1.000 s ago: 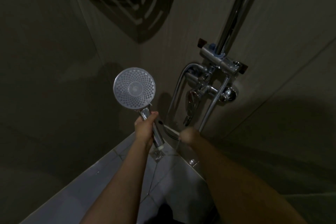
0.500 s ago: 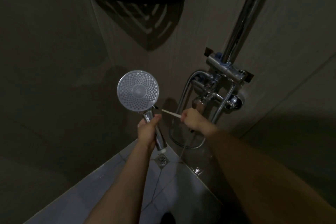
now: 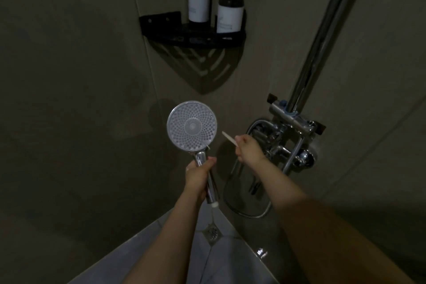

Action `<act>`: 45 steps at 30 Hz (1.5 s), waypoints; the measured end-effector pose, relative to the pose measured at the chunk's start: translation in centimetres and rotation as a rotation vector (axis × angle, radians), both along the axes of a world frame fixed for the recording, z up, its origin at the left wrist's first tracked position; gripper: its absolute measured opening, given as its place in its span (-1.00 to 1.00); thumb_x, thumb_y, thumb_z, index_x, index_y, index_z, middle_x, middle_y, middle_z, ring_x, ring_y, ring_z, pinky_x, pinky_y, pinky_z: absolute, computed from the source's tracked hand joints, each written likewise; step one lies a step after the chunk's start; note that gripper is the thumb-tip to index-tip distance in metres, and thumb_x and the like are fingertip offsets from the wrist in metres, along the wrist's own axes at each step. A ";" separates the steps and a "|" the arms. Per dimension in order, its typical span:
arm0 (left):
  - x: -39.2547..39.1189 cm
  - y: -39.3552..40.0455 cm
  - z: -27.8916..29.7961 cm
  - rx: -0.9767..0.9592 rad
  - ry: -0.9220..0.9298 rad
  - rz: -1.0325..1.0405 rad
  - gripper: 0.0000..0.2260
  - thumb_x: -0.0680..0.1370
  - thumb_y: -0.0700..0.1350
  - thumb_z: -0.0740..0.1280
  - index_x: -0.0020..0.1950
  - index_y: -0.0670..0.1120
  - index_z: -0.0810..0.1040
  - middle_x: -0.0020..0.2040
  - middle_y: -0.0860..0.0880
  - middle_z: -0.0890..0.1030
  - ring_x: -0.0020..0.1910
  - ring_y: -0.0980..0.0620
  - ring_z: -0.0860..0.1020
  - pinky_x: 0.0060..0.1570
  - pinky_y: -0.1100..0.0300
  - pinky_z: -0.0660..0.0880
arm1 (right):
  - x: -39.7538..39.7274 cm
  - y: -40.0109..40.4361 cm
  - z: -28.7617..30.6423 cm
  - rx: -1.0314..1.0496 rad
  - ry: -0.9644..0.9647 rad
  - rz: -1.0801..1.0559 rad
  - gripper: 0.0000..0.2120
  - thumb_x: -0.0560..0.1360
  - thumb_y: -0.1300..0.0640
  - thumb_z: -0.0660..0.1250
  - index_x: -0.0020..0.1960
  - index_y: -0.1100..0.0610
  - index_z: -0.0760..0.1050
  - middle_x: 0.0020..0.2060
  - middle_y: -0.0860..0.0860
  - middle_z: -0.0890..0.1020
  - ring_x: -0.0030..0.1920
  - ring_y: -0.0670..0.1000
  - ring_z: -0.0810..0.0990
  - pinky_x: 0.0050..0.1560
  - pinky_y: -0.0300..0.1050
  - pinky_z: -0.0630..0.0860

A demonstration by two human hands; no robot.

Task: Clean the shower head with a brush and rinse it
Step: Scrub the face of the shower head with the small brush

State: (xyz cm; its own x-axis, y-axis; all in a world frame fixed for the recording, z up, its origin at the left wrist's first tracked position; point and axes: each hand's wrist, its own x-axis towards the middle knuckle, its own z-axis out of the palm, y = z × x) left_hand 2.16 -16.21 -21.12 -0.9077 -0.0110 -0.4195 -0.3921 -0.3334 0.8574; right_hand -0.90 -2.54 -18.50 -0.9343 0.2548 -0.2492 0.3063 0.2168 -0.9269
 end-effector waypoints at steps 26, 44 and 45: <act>-4.8 -1.1 11.9 -0.043 0.285 -0.111 -0.74 0.50 -0.32 0.30 -0.31 -0.11 0.33 -0.62 0.02 0.33 -0.68 0.13 0.28 -0.65 0.36 0.23 | -2.6 -4.9 20.8 0.757 0.323 0.118 -0.70 0.59 0.07 0.14 -0.09 0.22 0.56 -0.15 0.19 0.61 -0.16 0.15 0.56 -0.29 -0.17 0.32; -5.6 -2.2 12.4 -0.066 0.291 -0.115 -0.78 0.48 -0.33 0.30 -0.28 -0.11 0.34 -0.58 0.00 0.35 -0.67 0.12 0.29 -0.65 0.33 0.26 | -2.8 -7.0 18.3 0.922 0.284 0.284 -0.72 0.58 0.03 0.12 -0.17 0.11 0.53 -0.27 0.07 0.55 -0.22 0.06 0.57 -0.27 -0.13 0.43; -5.5 -2.2 12.5 -0.069 0.294 -0.116 -0.77 0.48 -0.33 0.30 -0.29 -0.11 0.33 -0.59 0.00 0.35 -0.67 0.12 0.29 -0.64 0.33 0.25 | -3.3 -6.5 18.5 0.887 0.259 0.173 -0.72 0.58 0.07 0.12 -0.06 0.17 0.56 -0.20 0.12 0.58 -0.16 0.12 0.58 -0.24 -0.14 0.41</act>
State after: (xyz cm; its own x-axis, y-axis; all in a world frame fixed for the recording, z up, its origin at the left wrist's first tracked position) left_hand -3.38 -18.40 -8.67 -0.9867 0.0799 -0.1413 -0.1565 -0.2384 0.9585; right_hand -4.18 -9.04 0.02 -0.9760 0.1046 0.1909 0.0111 0.8998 -0.4362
